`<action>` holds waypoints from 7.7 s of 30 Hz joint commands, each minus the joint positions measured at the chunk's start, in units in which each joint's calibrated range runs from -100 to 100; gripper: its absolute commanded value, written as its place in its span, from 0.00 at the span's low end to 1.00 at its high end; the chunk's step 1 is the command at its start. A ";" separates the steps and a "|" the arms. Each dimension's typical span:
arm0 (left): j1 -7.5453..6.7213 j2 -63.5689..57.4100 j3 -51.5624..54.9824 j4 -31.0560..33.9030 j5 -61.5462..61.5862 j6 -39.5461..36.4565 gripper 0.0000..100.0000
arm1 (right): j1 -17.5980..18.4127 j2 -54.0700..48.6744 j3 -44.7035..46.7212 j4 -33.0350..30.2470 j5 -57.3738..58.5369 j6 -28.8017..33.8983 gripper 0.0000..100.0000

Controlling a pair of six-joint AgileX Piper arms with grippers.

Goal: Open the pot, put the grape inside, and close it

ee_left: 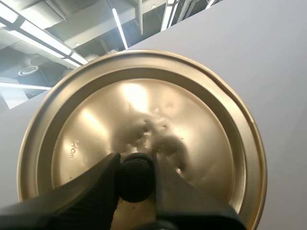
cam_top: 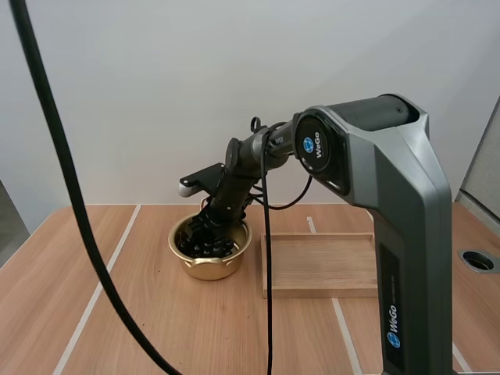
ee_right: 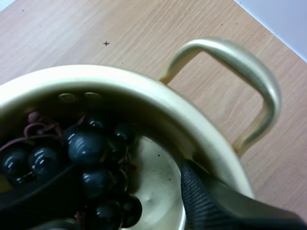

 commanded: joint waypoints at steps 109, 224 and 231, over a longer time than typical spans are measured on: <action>-1.10 35.09 49.42 -15.16 -18.54 8.68 0.00 | -25.06 -62.54 30.03 -0.29 6.88 3.93 0.07; -1.10 49.15 50.14 -10.24 -18.23 7.49 1.00 | -25.06 -65.11 30.03 1.85 7.20 3.63 0.00; -1.10 46.06 40.41 -10.35 -9.30 6.73 1.00 | -25.06 -65.11 30.03 1.85 7.20 3.63 0.00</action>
